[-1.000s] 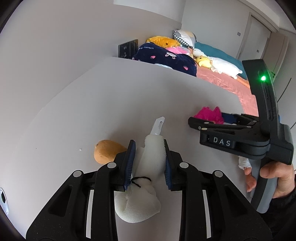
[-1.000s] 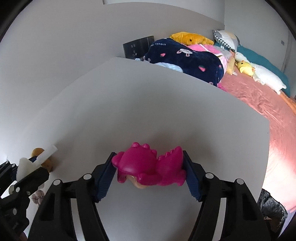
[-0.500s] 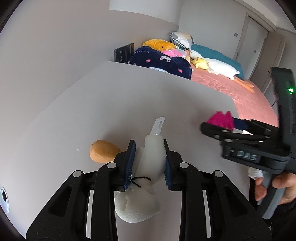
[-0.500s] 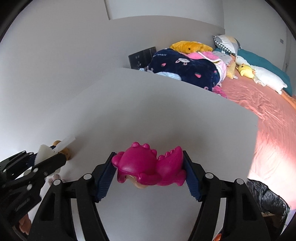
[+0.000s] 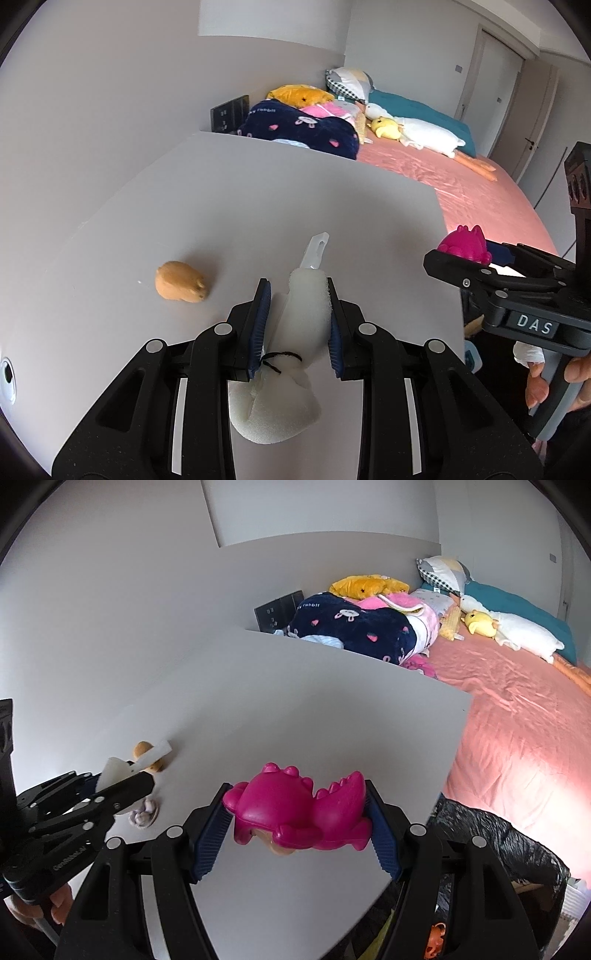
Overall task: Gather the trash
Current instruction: 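Carry the white plush and pink doll over the trash bag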
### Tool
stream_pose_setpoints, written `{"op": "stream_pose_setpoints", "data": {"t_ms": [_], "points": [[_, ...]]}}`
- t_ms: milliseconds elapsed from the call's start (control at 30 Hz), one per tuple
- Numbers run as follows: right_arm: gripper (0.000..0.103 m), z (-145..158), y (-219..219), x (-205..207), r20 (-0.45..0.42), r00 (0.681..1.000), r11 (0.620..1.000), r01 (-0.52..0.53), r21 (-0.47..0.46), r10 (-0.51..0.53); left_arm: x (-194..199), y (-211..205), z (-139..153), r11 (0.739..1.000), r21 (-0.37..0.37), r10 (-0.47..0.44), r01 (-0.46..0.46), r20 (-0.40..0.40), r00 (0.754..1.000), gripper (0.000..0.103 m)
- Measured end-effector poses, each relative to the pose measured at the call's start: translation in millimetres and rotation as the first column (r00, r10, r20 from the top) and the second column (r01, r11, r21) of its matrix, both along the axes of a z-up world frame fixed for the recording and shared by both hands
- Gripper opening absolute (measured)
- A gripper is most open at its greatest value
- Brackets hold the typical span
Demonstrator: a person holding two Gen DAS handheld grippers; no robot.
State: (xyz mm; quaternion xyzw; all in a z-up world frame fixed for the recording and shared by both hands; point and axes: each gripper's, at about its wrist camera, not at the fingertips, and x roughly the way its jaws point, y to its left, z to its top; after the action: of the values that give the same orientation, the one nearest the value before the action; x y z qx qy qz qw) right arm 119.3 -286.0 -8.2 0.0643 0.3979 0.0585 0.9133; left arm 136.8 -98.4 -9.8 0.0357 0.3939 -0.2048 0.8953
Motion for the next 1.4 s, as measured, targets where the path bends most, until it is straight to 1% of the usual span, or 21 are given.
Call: {"op": "stream_pose_setpoints", "data": {"t_ms": [267, 633, 933, 1400], "points": [[0.069, 8, -7, -32, 0.021, 1.0, 1.0, 0.008, 0.005, -0.009, -18, -13, 5, 1.0, -0.011, -0.021, 0.021, 0.003, 1.0, 0.028], [0.069, 8, -21, -80, 0.037, 0.999, 1.0, 0.023, 0.02, -0.023, -48, -39, 10, 0.998, -0.007, -0.061, 0.061, 0.015, 0.998, 0.028], [0.069, 14, -46, -111, 0.059, 0.996, 0.997, 0.067, 0.038, -0.07, -70, -63, 13, 0.995, 0.003, -0.099, 0.099, 0.019, 0.995, 0.028], [0.069, 19, -95, -144, 0.079, 0.984, 0.986, 0.154, 0.057, -0.158, -82, -105, 12, 0.983, 0.018, -0.18, 0.18, 0.015, 0.983, 0.028]]}}
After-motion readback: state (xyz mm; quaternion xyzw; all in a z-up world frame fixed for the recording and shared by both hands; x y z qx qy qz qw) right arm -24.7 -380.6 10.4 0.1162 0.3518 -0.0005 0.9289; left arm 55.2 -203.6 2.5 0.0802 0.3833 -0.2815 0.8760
